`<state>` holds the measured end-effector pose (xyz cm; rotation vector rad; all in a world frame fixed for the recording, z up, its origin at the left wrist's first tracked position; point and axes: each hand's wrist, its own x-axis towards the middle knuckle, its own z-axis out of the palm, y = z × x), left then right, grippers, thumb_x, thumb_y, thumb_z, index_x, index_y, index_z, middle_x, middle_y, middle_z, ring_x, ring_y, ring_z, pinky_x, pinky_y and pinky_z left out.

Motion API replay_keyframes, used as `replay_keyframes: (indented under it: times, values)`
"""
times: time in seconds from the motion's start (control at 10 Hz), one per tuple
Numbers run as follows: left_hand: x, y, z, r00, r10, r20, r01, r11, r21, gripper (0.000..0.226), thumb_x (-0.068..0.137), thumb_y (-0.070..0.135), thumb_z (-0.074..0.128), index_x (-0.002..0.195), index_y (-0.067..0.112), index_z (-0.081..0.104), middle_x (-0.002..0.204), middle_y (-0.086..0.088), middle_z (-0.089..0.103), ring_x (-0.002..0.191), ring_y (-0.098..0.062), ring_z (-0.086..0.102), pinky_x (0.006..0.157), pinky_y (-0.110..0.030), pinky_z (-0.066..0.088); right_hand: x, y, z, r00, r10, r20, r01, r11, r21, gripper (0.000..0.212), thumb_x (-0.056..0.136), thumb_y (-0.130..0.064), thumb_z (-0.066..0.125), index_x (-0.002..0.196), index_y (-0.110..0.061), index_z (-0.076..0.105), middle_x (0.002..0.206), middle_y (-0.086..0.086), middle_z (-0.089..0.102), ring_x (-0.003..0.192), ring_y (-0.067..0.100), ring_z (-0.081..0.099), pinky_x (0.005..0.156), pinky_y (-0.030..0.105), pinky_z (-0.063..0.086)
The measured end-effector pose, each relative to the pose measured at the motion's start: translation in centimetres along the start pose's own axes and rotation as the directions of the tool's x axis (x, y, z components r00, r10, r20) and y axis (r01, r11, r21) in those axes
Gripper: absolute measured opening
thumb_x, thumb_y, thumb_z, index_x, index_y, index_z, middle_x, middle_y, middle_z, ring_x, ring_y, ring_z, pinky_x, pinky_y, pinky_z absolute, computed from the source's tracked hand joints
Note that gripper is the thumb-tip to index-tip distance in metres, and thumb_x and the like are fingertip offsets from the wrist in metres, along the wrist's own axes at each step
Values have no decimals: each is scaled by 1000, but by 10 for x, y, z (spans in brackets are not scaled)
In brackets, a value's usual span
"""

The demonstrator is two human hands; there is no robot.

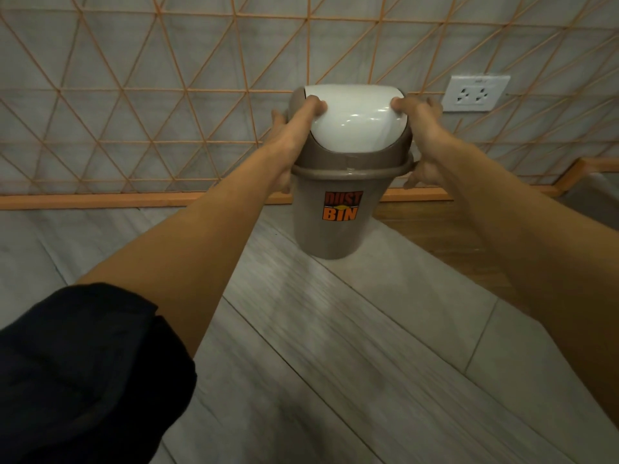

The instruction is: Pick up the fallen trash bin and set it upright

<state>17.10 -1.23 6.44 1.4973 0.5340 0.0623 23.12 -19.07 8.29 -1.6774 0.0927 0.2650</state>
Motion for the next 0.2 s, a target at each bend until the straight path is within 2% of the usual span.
replay_keyframes:
  times: [0.1,0.2]
  values:
    - [0,8,-1,999,22,-43,-21,999,24,101,73,57,60,153,27,6,133,-6,47,96,-21,54,62,-29,48,-2,-6,3,1000,-17,-10,16,999,-41,79,90,-39,52,151,-33,3,146,10,34,80,24,45,52,33,41]
    - [-4,20,-5,990,49,-131,-38,996,82,106,70,61,58,154,26,4,153,-13,30,132,-33,37,95,-40,39,-8,-21,1,995,-41,-93,22,980,-200,88,83,-53,50,152,-34,-3,160,13,16,136,40,29,97,54,39]
